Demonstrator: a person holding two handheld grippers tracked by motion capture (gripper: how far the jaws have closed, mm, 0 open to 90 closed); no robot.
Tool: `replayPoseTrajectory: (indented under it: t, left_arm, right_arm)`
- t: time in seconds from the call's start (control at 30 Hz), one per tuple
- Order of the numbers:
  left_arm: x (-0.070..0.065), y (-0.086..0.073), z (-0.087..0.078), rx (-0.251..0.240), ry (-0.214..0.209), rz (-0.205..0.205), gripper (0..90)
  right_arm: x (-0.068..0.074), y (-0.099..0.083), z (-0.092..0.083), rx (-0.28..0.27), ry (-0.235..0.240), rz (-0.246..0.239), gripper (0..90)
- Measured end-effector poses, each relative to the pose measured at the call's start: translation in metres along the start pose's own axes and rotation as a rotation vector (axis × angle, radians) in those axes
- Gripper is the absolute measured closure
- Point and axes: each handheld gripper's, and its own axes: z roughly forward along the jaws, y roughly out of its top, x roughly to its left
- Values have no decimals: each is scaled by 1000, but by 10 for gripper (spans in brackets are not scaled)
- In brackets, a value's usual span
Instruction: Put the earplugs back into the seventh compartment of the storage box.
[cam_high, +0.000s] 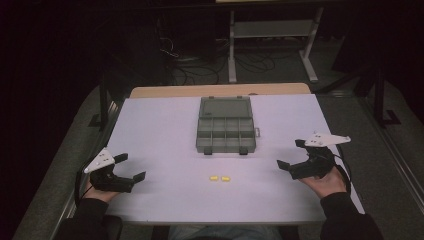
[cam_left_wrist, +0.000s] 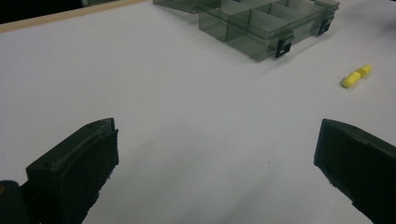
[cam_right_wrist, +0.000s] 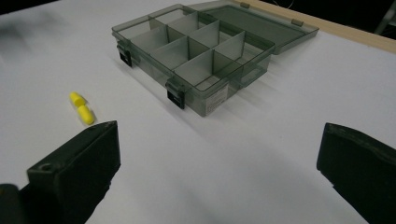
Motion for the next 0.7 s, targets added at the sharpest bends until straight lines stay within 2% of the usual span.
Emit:
replayPoseTrajectory:
  t: [0.1,0.27,0.47,0.7]
  left_arm:
    - [0,0,0,2,1,1,0]
    - [0,0,1,4,0,3,0]
    - [0,0,1,6,-1,6,0]
    - [0,0,1,8,-3,6,0]
  right_arm:
    - [0,2,-1,-6,-3,-2,0]
    - [-3,7,-3,-5,9,25,0]
    - [-1,16,-1,17,26,12,0]
    - [2,30,6,61,33,-26,0]
